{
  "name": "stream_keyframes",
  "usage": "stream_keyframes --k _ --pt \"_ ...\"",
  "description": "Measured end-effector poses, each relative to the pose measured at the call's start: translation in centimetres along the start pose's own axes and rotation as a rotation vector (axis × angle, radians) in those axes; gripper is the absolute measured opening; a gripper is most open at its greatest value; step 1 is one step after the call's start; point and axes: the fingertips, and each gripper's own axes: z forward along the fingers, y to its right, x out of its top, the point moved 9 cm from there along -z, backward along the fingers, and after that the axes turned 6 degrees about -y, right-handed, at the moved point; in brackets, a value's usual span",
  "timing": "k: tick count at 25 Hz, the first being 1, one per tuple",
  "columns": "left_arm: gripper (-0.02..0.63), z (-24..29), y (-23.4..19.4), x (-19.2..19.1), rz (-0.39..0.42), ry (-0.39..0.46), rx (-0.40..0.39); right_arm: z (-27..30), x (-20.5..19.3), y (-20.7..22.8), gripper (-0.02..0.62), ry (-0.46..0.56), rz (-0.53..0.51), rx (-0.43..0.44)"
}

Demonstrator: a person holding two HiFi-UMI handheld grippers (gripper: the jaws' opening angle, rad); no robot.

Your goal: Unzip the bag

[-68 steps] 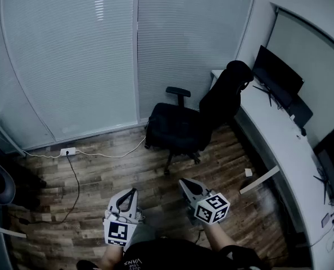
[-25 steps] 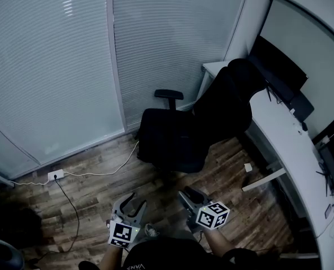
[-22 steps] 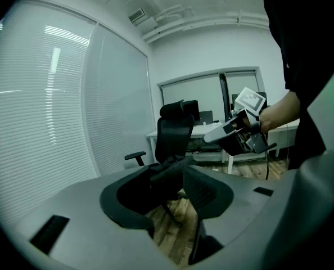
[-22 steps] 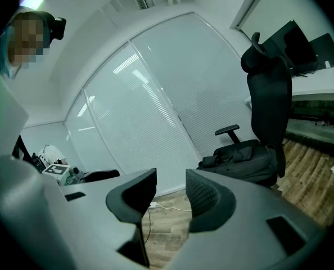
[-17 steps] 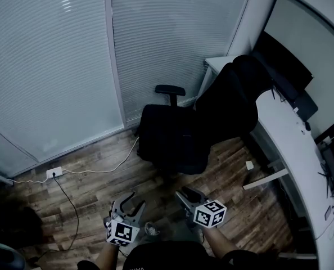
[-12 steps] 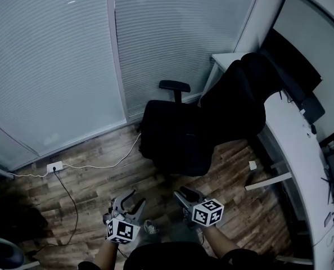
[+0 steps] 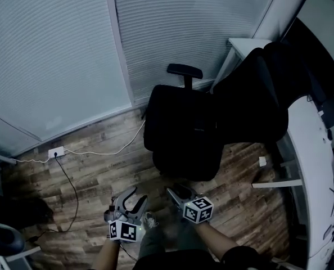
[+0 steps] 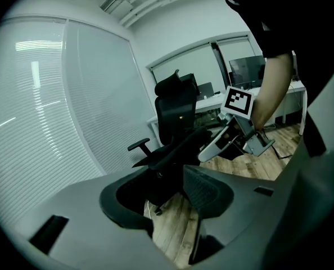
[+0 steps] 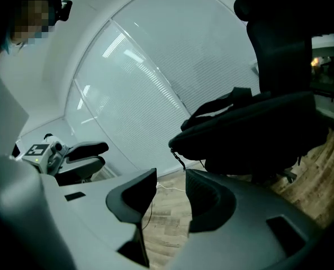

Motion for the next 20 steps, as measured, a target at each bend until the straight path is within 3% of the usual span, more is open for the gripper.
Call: stream_keyframes --k 12,20 --pt "0.184 3.6 -1.2 -4.2 0.016 -0.046 -0.048 9.2 -0.9 3.5 0.141 0.075 -0.008 0.030" --pt "0.189 5.0 -1.9 -5.1 0.048 -0.047 -0.080 9.9 -0.5 3.9 0.133 0.183 -0.027 0.067"
